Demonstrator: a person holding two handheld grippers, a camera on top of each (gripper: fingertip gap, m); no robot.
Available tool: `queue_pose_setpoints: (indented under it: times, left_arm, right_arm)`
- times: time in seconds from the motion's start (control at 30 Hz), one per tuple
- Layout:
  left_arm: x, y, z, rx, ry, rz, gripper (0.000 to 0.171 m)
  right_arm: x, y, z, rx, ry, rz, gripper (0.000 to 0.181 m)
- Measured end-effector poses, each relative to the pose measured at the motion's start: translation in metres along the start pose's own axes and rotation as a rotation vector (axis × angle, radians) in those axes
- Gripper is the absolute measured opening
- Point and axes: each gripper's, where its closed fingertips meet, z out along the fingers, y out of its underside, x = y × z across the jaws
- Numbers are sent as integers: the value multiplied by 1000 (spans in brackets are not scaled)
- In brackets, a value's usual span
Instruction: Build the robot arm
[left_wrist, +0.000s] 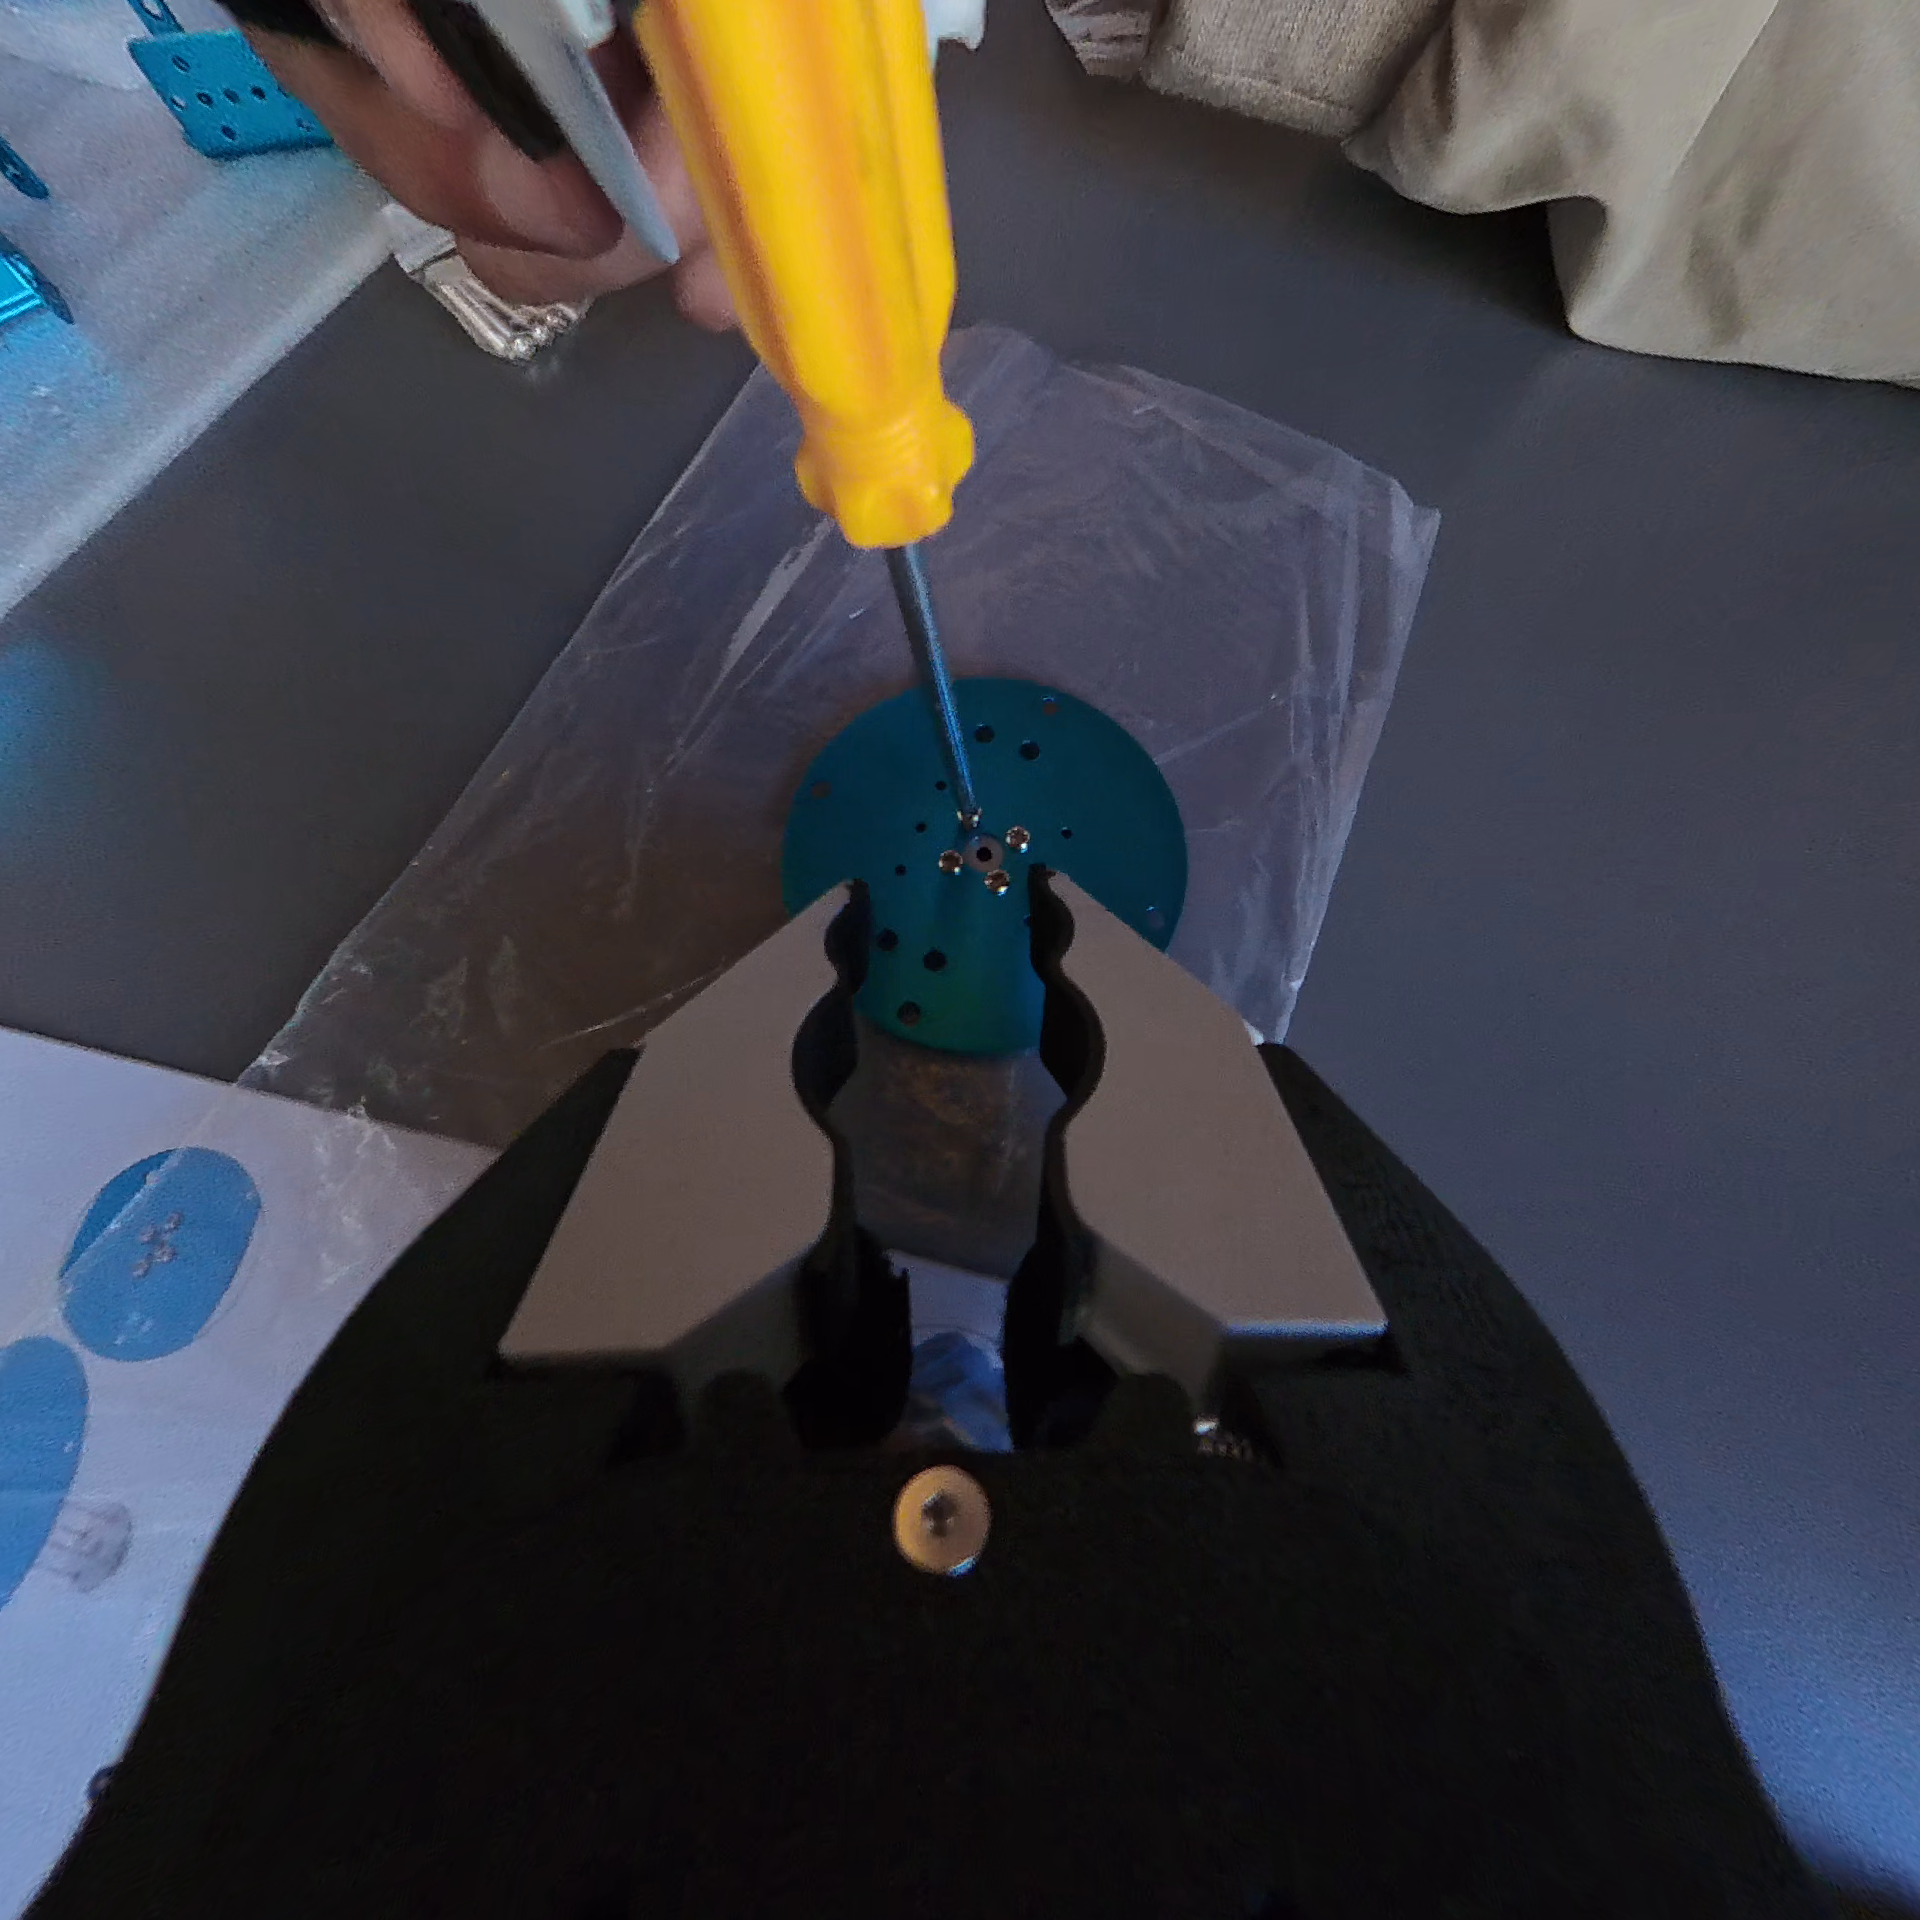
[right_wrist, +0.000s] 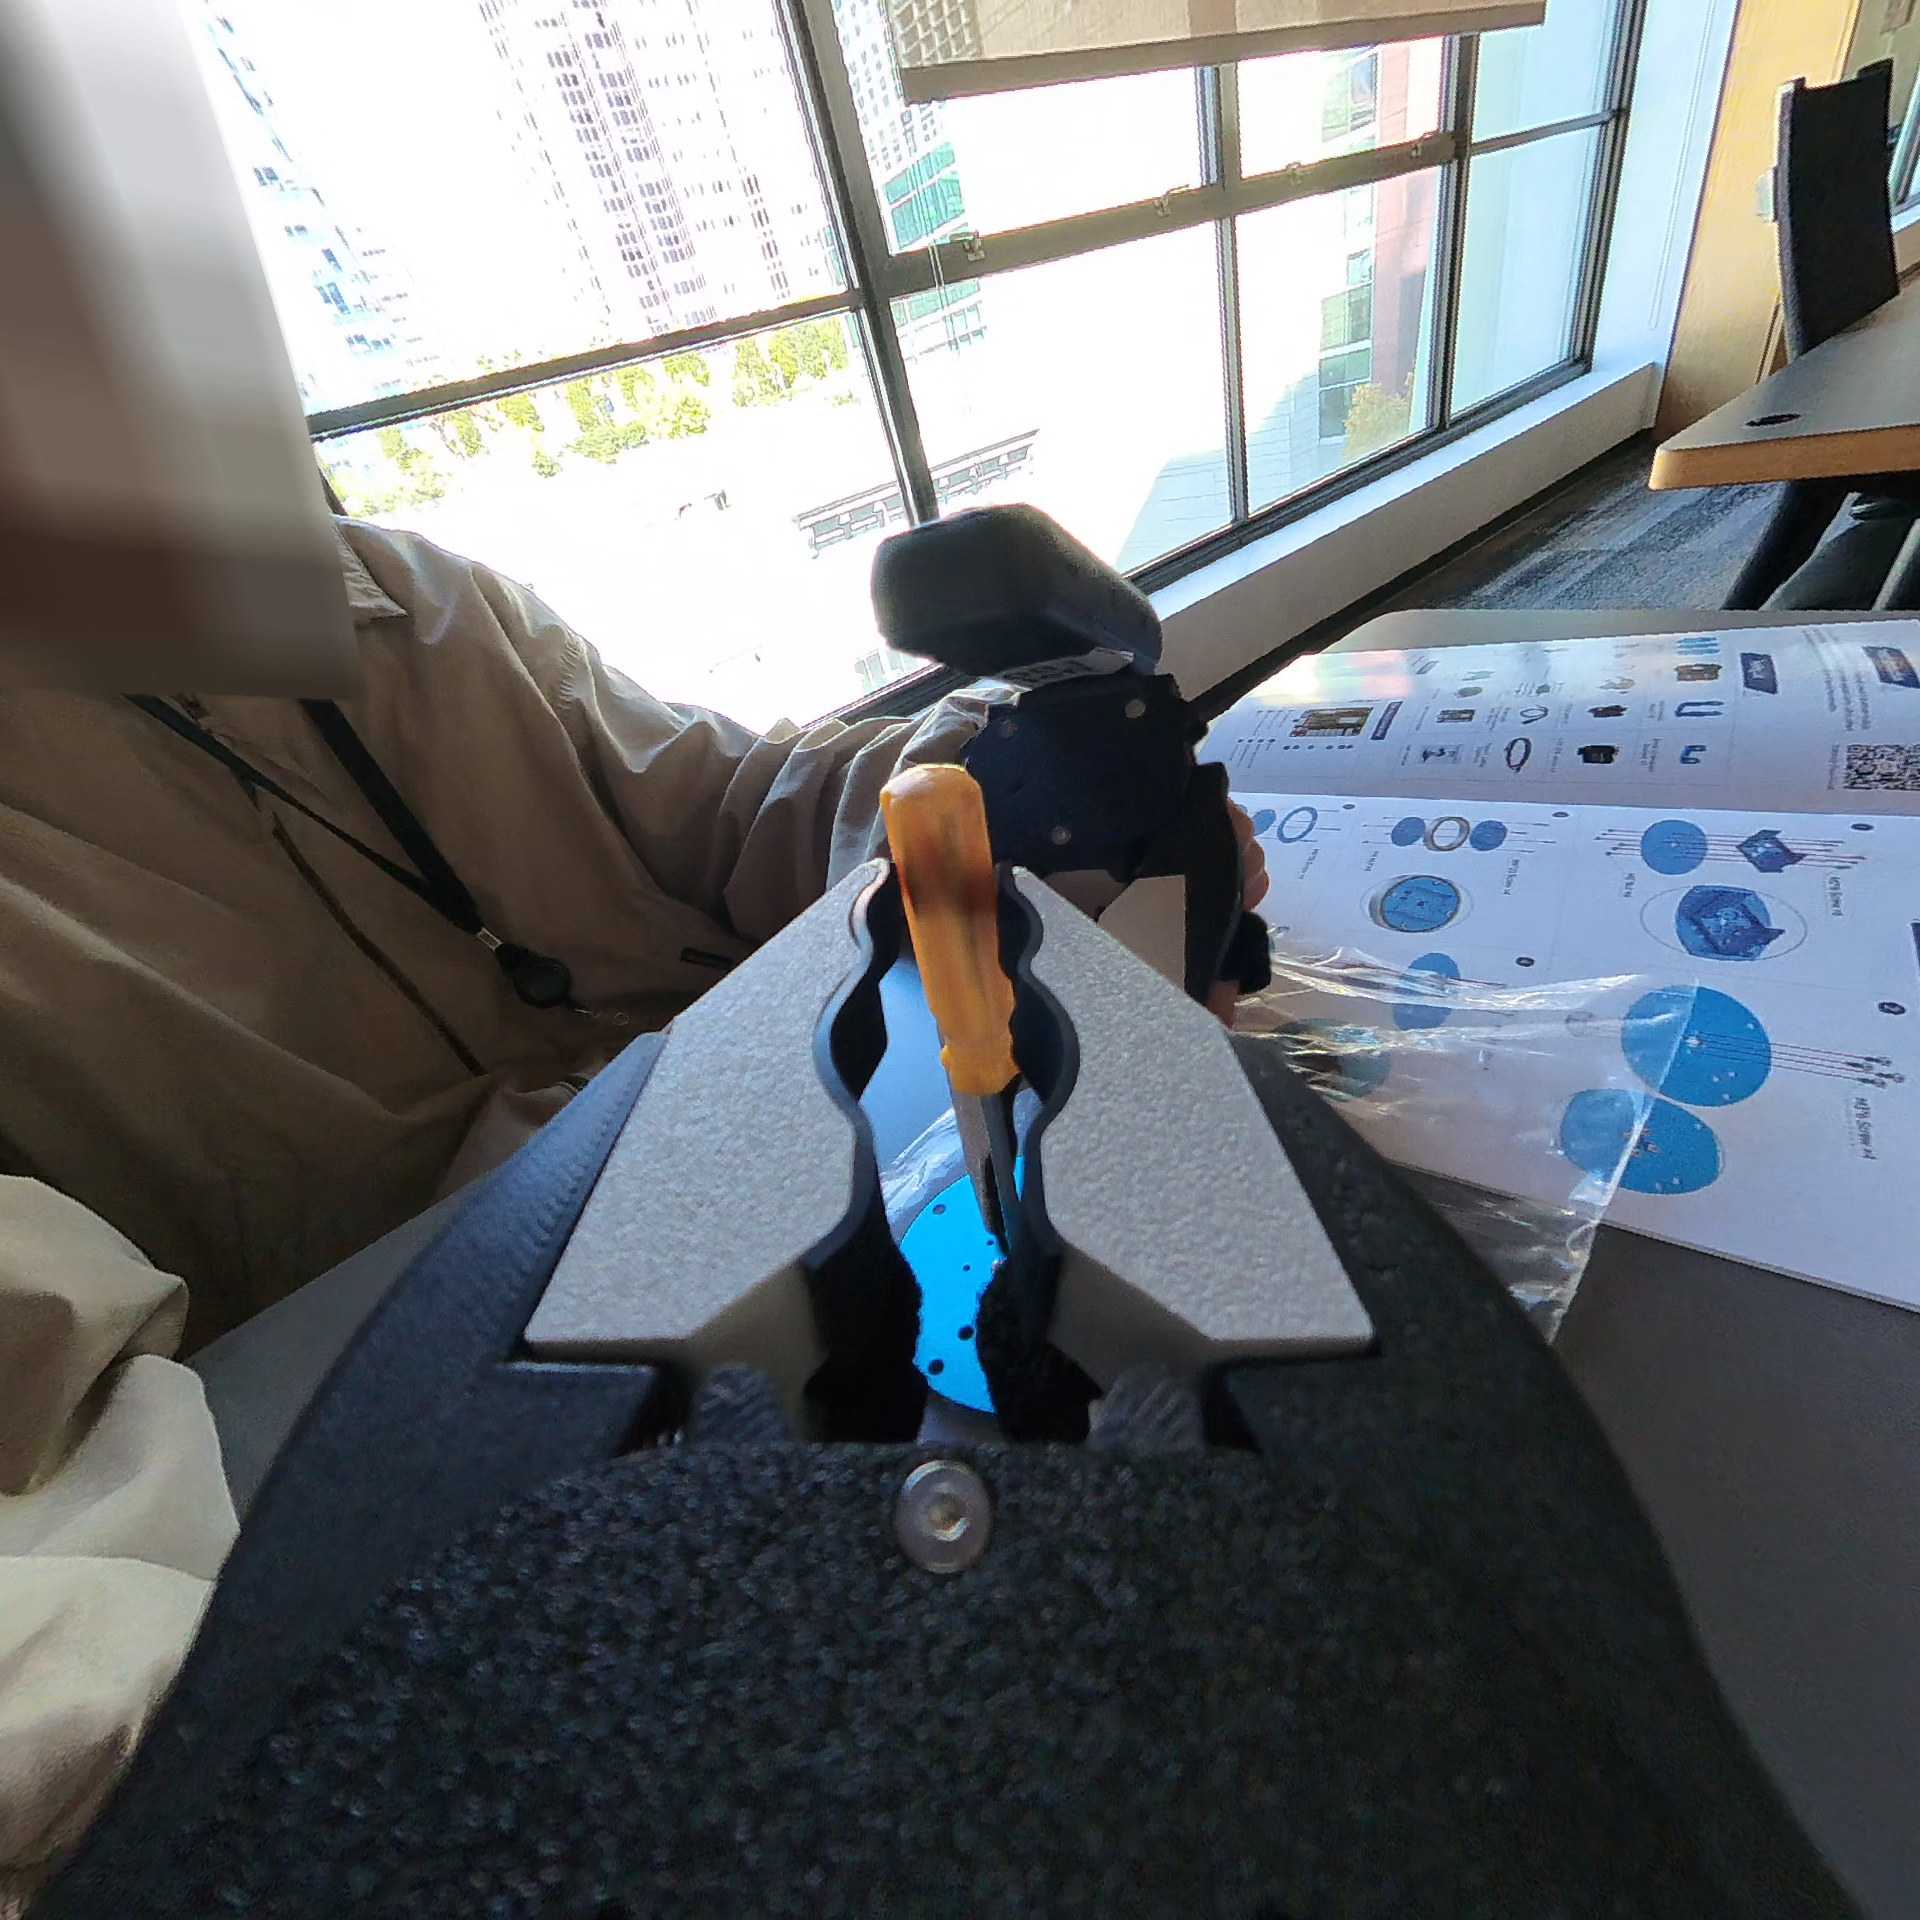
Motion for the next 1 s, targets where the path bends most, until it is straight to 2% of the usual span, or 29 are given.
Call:
queue_pose_setpoints:
  times: [0.17,0.37,0.57,0.77,1.0]
  left_arm:
    - [1,0,0,-5,19,-12,30]
    - [1,0,1,-4,21,-18,30]
    - [1,1,0,-2,12,-19,30]
    - [1,1,1,-5,8,-15,29]
    - [1,1,2,-9,29,-43,28]
  right_arm:
    - [0,0,-4,13,19,-2,17]
    - [-3,2,-10,12,130,-41,17]
    - [-9,4,-13,-60,347,-113,16]
    - [-14,5,6,-138,589,-186,16]
    - [-6,4,10,-127,842,-192,16]
